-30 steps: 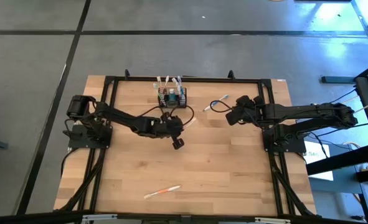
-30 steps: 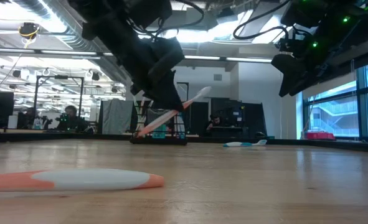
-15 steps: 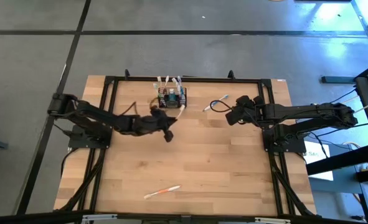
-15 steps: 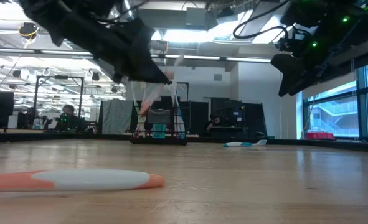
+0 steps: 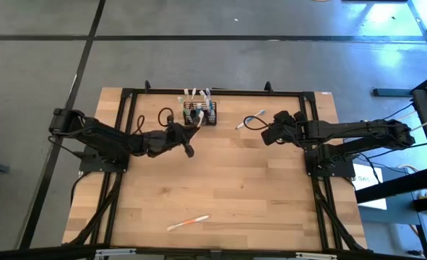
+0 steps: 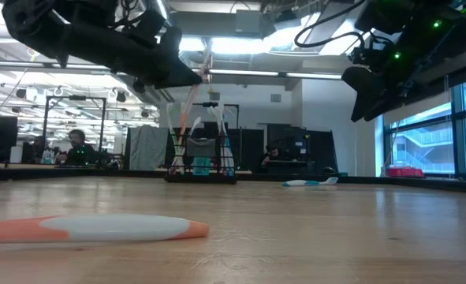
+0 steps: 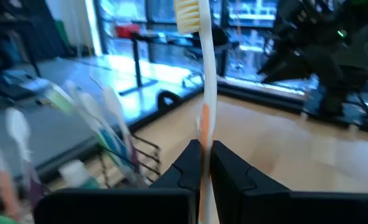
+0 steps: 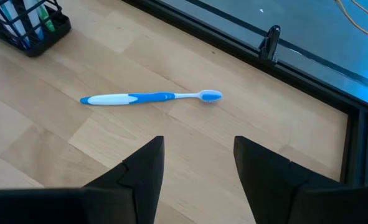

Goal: Pick & Place toothbrushing station
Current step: Put the top orange toothbrush into the black wire organizer

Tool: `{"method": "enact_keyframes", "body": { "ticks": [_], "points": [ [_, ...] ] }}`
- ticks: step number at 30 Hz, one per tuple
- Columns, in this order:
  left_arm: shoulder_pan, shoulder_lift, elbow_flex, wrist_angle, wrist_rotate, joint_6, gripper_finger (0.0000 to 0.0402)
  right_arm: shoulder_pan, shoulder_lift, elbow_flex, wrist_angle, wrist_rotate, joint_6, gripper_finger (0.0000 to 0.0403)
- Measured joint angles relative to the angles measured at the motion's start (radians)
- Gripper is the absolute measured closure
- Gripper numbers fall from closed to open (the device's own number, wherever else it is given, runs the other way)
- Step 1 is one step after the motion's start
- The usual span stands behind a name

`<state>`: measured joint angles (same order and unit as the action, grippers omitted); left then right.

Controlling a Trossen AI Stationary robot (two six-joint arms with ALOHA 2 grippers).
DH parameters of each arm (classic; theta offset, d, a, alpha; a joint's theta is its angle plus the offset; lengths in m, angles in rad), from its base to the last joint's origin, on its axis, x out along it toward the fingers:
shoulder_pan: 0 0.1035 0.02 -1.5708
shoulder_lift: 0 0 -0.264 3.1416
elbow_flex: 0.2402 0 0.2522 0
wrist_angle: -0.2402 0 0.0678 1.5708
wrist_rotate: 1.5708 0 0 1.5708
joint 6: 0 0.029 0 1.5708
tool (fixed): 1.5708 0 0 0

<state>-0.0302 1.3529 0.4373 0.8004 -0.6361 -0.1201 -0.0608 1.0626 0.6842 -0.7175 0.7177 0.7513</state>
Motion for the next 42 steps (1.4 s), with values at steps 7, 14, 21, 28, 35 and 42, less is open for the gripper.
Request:
{"method": "enact_keyframes", "body": {
  "ticks": [7, 14, 21, 28, 35, 42],
  "points": [
    [0.038, 0.0, -0.004, 0.119, -0.023, 0.158, 0.0388, 0.0, 0.0, 0.0, 0.0, 0.0, 0.0, 0.0206],
    [0.102, 0.0, -0.004, 0.186, -0.036, 0.24, 0.0388, 0.0, 0.0, 0.0, 0.0, 0.0, 0.0, 0.0206],
    [0.17, 0.001, -0.004, 0.259, -0.037, 0.282, 0.0388, 0.0, 0.0, 0.0, 0.0, 0.0, 0.0, 0.0206],
    [0.204, 0.036, -0.004, 0.376, -0.027, 0.29, 0.0388, 0.0, 0.0, 0.0, 0.0, 0.0, 0.0, 0.0206],
    [0.224, 0.155, -0.004, 0.549, -0.107, 0.292, 0.0388, 0.0, 0.0, 0.0, 0.001, 0.0, 0.0, 0.0206],
    [0.213, 0.309, -0.004, 0.766, -0.208, 0.334, 0.0388, 0.0, 0.0, 0.0, 0.001, 0.0, 0.0, 0.0206]
  ]
}}
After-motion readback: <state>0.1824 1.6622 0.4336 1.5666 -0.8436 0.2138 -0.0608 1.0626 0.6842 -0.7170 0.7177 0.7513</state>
